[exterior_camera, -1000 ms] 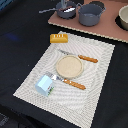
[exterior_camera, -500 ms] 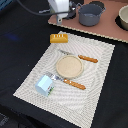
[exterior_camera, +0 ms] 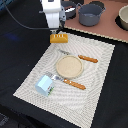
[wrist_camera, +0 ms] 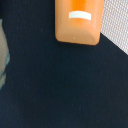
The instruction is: Interact with the objects in diverse but meaningful ways.
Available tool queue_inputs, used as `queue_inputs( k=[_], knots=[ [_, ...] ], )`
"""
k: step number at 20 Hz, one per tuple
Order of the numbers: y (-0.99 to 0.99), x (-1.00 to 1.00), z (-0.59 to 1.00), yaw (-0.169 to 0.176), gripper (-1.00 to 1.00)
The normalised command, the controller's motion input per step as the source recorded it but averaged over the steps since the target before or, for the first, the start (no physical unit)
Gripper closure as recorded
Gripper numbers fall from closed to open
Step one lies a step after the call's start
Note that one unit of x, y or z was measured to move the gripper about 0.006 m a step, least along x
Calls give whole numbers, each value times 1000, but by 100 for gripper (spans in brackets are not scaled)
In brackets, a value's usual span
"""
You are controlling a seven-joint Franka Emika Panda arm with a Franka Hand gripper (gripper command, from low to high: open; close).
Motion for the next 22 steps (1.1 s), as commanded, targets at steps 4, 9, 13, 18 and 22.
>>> queue_inputs(
  k=[4,9,13,18,22],
  knots=[
    [239,432,-98,0,-100],
    [214,359,-165,0,-100],
    [144,286,-226,0,-100],
    [119,137,-286,0,-100],
    [62,15,-359,0,-100]
  ],
)
